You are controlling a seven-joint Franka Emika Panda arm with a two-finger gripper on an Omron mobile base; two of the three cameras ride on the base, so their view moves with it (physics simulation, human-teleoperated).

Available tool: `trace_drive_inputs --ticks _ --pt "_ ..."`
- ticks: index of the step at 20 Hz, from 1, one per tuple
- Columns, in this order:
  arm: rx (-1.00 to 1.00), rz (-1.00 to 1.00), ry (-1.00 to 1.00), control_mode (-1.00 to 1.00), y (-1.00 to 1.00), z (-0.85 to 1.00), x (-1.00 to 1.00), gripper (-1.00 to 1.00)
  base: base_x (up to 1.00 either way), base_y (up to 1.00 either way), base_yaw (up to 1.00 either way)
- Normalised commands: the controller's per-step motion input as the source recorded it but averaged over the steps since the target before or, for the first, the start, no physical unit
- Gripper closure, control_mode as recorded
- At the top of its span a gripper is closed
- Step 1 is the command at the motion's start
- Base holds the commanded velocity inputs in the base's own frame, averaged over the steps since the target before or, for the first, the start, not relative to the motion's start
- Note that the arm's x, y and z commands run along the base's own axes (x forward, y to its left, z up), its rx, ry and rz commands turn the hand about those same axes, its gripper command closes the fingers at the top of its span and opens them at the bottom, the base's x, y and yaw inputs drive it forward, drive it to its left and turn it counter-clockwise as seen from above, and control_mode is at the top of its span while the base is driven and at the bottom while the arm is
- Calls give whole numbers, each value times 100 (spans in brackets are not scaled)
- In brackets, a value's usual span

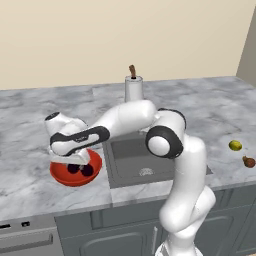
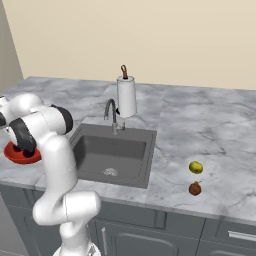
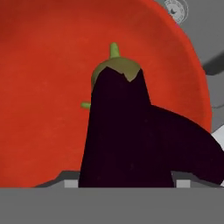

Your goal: There is a mixed pile of frozen fruits and vegetables on the counter. Locate all the frozen vegetables and place the items in a bowl on the counter. Take all the frozen fruits and defrost them in a running sink.

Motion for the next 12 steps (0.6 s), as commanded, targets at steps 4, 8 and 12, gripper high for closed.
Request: trace_drive_inputs --ticks 4,8,12 --pt "2 -2 13 -100 5 -8 3 -100 0 0 0" --pt "0 -2 17 -100 -3 10 0 -100 0 0 0" --pt "0 -2 11 -100 0 16 0 -100 0 0 0"
